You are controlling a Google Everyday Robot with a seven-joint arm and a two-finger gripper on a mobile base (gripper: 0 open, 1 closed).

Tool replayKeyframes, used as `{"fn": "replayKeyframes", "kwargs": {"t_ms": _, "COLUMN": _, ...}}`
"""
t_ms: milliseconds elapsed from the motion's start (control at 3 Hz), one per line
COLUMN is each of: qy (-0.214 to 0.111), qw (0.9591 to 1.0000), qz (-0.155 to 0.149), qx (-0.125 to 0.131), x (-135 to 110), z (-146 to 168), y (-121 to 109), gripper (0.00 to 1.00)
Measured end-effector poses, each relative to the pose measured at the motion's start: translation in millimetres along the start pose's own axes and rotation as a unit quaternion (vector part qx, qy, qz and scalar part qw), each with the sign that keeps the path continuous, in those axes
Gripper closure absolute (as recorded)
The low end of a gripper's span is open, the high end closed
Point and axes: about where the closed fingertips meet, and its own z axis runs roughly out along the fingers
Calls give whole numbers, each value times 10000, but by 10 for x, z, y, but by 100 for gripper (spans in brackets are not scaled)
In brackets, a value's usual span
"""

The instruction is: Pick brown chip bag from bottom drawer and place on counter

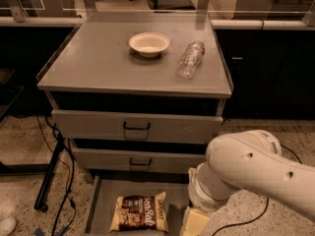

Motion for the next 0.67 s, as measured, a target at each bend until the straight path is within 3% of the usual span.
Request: {"fn": "replayKeyframes", "kwargs": {"t_ms": 667, "qy": -472, "qw": 9988, "qz": 56, "qx": 151, "x": -300, "z": 781, "y": -426, "gripper": 0}}
